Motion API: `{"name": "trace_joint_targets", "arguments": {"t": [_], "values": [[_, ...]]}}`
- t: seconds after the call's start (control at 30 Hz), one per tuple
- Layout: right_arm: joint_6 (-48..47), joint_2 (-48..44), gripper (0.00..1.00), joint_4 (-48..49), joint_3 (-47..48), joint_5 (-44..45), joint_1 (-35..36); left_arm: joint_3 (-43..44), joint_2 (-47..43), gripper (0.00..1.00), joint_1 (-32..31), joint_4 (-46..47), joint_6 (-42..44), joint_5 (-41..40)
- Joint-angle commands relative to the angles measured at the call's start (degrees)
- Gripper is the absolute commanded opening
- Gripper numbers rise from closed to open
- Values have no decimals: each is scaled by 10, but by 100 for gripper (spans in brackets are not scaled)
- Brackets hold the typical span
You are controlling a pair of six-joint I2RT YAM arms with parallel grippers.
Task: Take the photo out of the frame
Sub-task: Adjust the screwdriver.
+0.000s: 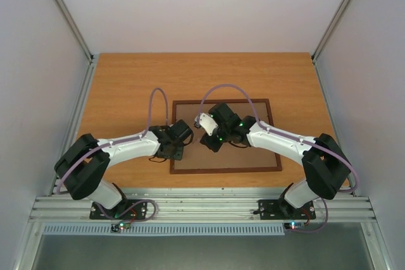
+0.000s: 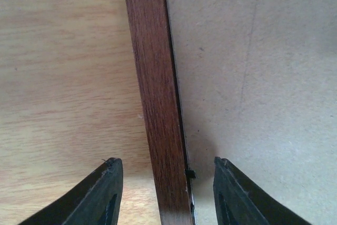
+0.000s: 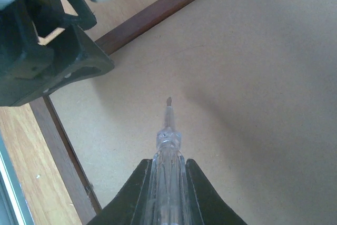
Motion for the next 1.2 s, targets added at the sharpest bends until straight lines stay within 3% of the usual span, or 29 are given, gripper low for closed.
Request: {"name": "trace_joint_targets", "arguments": {"t": [0.0,0.7,0.77,0.9,1.17], "values": [[7,-14,1,17,-2,-11,-4,13,21,44,-7,-8,-6,-15],[13,-10,1,16,0,-25,-4,-14,-37,22,-9,-9,-14,-11],[13,-10,1,13,1,-25,-3,-17,-35,23,-9,-5,-15,-8],[14,-13,1,12,1,-26,-3,-17,-31,38,-9,12,-19,2],[16,-14,1,13,-2,-28,-4,-3,2,39,-9,18,-14,-7]]}}
